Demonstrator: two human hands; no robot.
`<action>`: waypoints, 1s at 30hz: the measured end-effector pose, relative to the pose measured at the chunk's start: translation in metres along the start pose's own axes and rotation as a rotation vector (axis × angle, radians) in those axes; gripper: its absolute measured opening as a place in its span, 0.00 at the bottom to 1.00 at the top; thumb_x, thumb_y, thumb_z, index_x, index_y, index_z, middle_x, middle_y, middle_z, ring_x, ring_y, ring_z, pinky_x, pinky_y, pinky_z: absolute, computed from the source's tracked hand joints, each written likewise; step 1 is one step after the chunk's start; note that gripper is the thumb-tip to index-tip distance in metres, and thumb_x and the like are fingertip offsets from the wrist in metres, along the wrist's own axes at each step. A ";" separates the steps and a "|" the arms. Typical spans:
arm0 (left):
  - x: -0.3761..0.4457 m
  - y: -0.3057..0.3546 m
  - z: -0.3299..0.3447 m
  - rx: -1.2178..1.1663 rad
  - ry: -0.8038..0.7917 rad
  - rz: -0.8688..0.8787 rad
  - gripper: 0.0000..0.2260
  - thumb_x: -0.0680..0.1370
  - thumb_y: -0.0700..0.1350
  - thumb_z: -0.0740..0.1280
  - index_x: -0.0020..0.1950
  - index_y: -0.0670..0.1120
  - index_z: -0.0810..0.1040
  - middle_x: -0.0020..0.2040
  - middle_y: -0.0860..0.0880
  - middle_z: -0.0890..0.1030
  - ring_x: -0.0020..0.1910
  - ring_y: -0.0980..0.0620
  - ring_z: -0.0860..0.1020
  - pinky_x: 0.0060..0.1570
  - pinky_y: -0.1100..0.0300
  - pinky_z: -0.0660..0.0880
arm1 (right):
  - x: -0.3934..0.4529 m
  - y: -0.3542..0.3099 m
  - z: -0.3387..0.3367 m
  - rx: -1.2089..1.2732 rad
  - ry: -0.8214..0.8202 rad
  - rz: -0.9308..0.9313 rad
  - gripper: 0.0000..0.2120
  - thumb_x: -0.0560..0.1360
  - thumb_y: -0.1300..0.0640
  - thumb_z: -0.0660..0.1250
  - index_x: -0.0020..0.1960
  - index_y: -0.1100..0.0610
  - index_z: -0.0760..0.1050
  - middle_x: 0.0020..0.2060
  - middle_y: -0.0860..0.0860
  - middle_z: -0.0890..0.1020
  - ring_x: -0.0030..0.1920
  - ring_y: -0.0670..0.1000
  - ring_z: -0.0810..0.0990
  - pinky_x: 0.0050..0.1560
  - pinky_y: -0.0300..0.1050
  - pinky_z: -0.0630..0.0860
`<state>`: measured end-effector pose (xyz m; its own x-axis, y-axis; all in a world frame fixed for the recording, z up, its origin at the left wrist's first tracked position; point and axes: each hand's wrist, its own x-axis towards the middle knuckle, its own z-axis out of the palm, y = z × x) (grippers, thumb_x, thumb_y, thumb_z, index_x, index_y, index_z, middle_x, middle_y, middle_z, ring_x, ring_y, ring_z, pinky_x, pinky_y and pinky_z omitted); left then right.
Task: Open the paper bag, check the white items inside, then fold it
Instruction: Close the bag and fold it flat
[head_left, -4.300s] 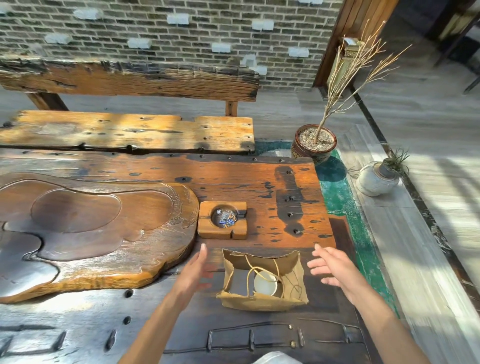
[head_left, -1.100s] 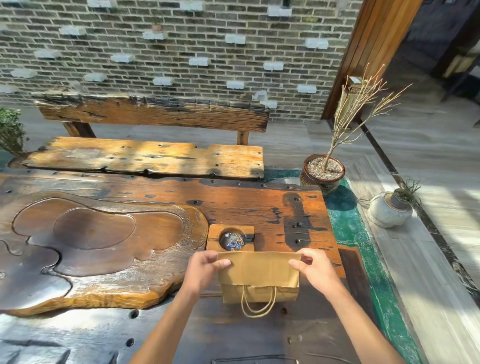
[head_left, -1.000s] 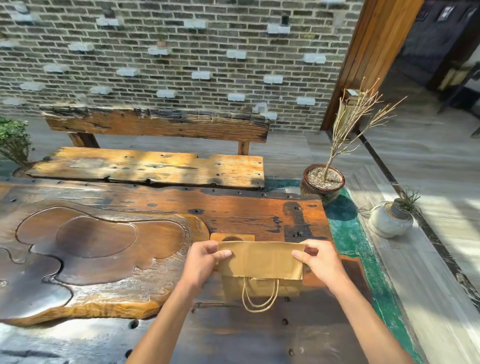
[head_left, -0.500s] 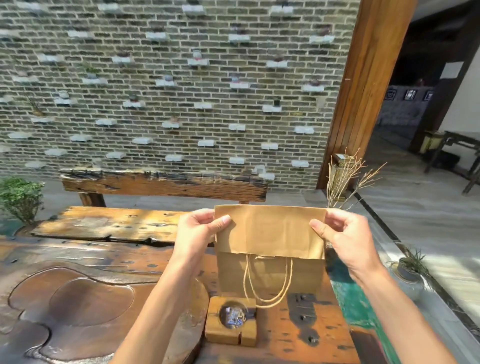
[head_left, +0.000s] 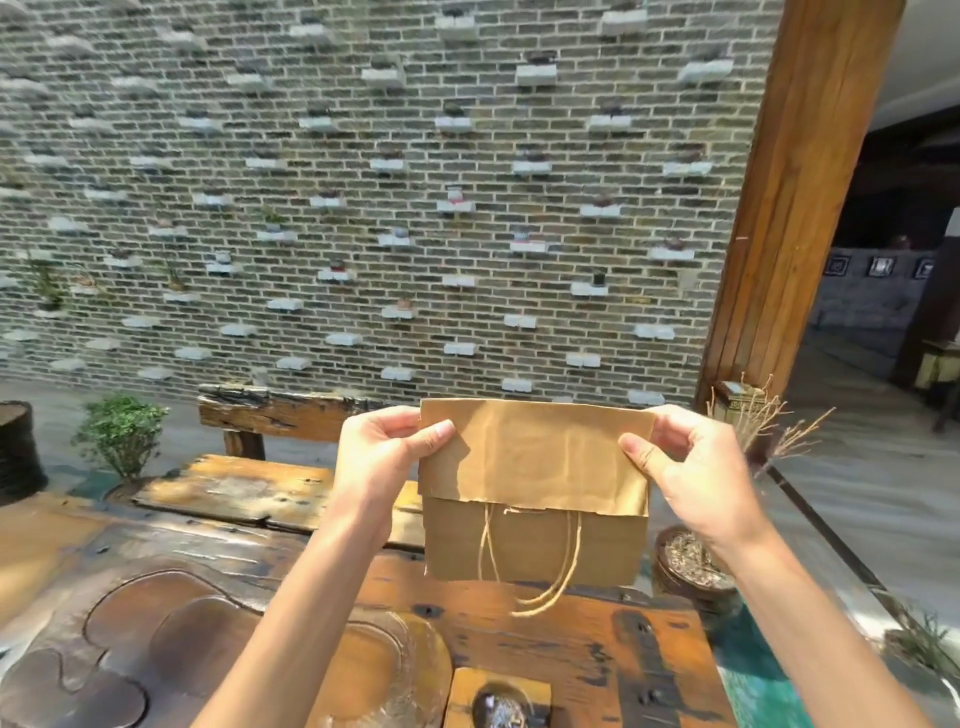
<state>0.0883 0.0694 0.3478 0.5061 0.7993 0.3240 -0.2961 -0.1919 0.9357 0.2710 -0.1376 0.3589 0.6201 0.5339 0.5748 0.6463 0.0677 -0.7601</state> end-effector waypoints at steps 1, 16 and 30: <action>-0.003 0.002 -0.009 0.004 0.015 0.000 0.04 0.70 0.38 0.77 0.43 0.39 0.86 0.40 0.43 0.87 0.40 0.48 0.83 0.51 0.47 0.78 | 0.000 -0.003 0.008 0.022 -0.026 -0.005 0.06 0.74 0.64 0.72 0.45 0.53 0.82 0.40 0.51 0.87 0.45 0.56 0.85 0.51 0.54 0.81; -0.071 0.056 -0.221 0.116 0.466 0.017 0.04 0.71 0.35 0.75 0.45 0.41 0.87 0.41 0.46 0.88 0.40 0.52 0.83 0.43 0.60 0.80 | -0.006 -0.091 0.216 0.432 -0.470 0.006 0.10 0.75 0.68 0.70 0.45 0.54 0.82 0.42 0.48 0.88 0.45 0.47 0.85 0.46 0.37 0.80; -0.104 0.100 -0.484 0.230 0.746 0.066 0.05 0.71 0.35 0.75 0.46 0.42 0.87 0.45 0.42 0.88 0.45 0.47 0.84 0.55 0.48 0.79 | -0.045 -0.217 0.490 0.642 -0.715 -0.030 0.06 0.73 0.70 0.70 0.47 0.62 0.82 0.40 0.55 0.85 0.40 0.46 0.81 0.41 0.34 0.80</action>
<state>-0.3861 0.2431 0.3405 -0.2094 0.9379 0.2767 -0.0898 -0.3003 0.9496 -0.1147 0.2364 0.3495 0.0520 0.8978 0.4373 0.1592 0.4249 -0.8911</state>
